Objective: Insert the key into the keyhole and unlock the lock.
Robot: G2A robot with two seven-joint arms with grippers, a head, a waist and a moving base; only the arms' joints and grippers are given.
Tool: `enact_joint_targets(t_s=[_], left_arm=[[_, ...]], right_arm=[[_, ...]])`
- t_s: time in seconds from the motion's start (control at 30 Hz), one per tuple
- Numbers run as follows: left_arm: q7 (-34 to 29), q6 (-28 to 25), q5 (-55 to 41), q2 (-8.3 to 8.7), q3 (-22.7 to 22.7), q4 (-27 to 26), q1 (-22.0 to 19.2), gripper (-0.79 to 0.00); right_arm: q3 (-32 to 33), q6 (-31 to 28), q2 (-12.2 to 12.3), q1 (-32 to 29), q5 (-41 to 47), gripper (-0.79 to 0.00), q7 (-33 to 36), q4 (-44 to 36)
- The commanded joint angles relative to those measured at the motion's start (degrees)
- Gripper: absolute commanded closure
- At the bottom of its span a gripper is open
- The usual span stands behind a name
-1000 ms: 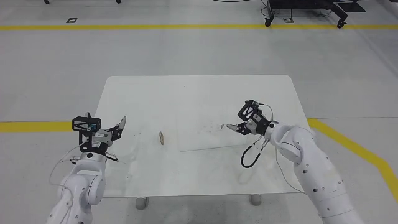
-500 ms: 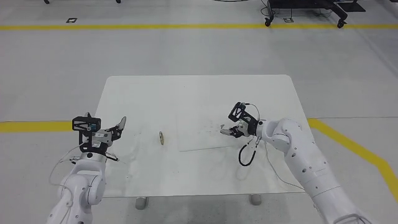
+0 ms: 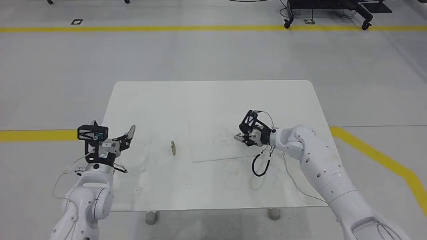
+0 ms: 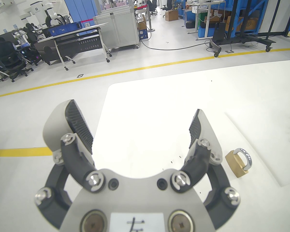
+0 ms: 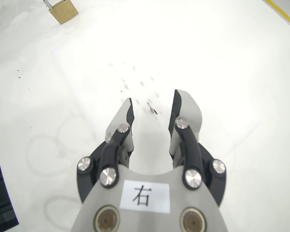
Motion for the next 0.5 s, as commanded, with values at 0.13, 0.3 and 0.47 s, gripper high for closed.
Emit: enact_joint_targets(t_s=[0.13,0.3,0.47], left_arm=[[0.00,0.00,0.00,0.00,0.00,0.00,0.00,-0.785],[0.00,0.00,0.00,0.00,0.00,0.00,0.00,-0.785],[0.00,0.00,0.00,0.00,0.00,0.00,0.00,-0.785]], right_arm=[[-0.37,-1.02,0.06,0.14,0.27,0.000,-1.49,1.11],[-0.11,-1.37,0.37,-0.35,-0.29,0.000,-2.17,0.51],[0.55,-0.72,0.82,-1.39,-1.24,0.000,-2.72,-1.00]])
